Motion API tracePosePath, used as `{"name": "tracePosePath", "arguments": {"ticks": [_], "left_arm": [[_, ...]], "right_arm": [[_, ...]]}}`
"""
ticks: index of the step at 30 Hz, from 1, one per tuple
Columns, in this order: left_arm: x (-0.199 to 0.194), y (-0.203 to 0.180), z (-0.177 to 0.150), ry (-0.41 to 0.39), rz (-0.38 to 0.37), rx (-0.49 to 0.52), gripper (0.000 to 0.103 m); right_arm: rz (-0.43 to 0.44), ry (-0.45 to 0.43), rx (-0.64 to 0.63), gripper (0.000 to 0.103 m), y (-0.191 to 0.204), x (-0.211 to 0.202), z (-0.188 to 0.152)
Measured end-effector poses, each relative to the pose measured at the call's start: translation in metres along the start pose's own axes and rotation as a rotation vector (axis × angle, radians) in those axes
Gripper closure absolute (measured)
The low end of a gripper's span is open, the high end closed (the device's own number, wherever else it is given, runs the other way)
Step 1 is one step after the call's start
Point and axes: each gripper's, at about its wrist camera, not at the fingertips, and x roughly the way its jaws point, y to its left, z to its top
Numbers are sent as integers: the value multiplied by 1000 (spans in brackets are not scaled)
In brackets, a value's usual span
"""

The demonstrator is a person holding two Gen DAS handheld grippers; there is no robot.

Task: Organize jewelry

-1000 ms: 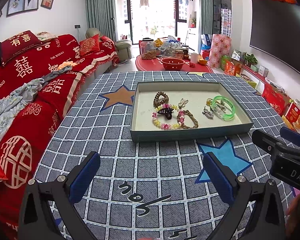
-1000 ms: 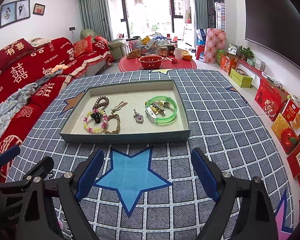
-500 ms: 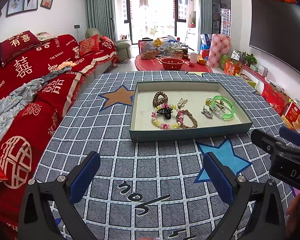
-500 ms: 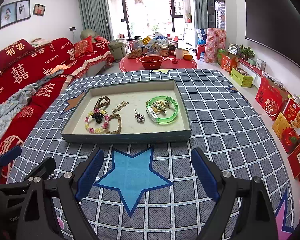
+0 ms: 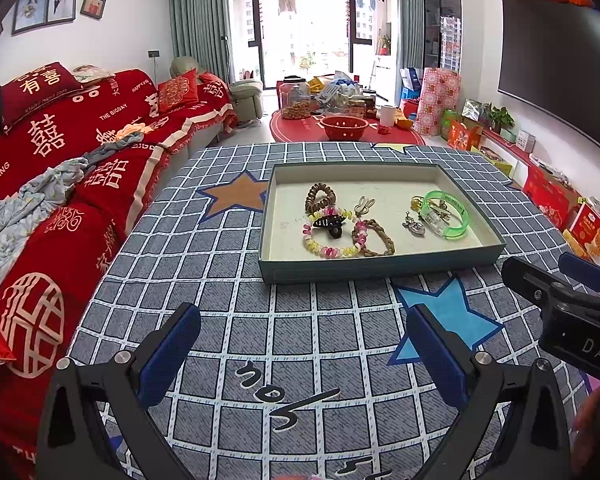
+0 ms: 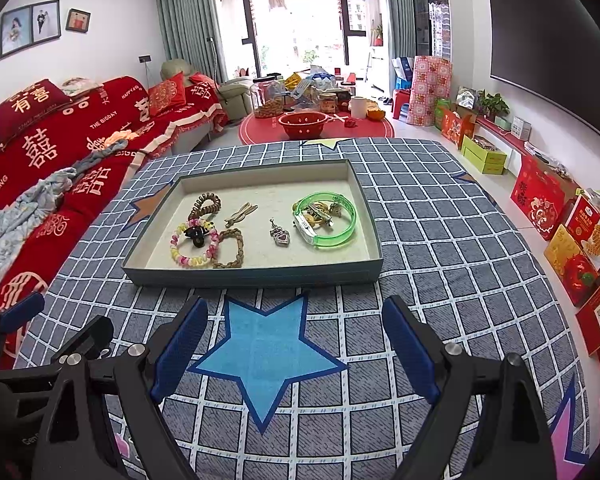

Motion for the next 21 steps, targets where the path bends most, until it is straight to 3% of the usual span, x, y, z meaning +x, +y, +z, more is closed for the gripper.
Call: {"name": "tracePosePath", "arguments": {"ticks": [21], "left_arm": [[4, 0, -4, 5, 1, -7, 0]], "right_arm": [[2, 3, 1, 12, 6, -2, 0]]}}
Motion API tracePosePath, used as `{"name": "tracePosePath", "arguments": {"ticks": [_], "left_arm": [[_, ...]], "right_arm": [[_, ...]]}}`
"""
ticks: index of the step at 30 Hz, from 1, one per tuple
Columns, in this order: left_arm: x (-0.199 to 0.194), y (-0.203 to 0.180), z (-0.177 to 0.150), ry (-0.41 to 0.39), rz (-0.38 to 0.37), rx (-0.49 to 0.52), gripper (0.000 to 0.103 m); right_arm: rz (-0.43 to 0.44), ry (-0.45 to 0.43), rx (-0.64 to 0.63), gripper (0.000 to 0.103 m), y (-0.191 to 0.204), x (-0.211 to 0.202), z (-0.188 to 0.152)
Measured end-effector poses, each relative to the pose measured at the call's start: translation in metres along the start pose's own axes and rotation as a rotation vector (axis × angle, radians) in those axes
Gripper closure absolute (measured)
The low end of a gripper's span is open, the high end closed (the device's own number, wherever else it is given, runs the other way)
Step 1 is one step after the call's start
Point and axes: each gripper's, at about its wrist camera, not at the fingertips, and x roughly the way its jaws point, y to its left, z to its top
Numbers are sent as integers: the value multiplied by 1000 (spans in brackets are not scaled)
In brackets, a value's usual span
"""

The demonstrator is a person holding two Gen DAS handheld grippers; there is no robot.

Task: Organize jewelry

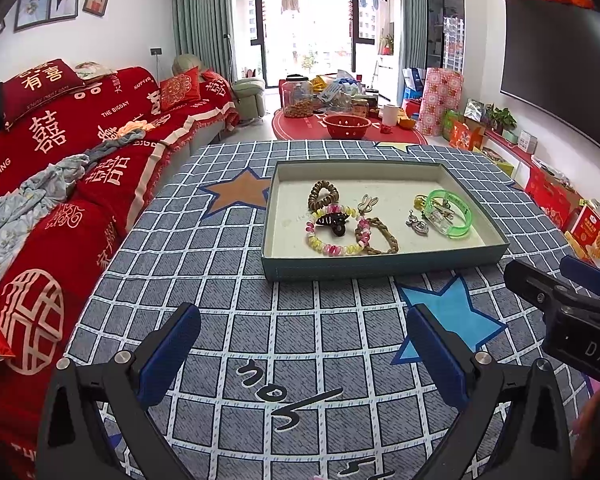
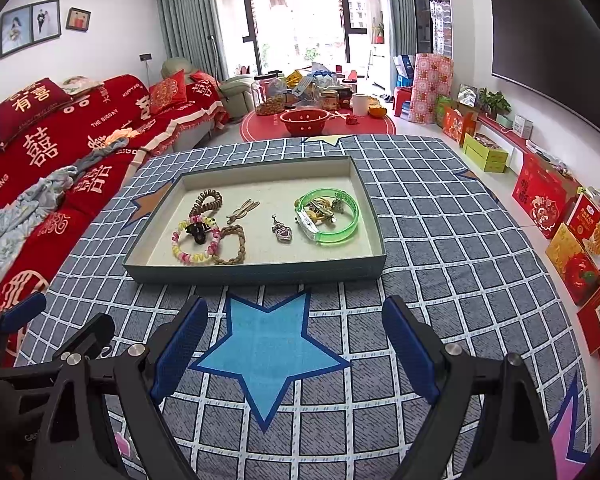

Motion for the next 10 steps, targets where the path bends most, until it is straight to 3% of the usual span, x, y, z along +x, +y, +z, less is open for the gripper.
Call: {"name": "tracePosePath", "arguments": {"ticks": [10], "left_arm": [[0, 0, 1, 13, -12, 2, 0]], "right_arm": [[2, 2, 2, 12, 5, -1, -1]]}}
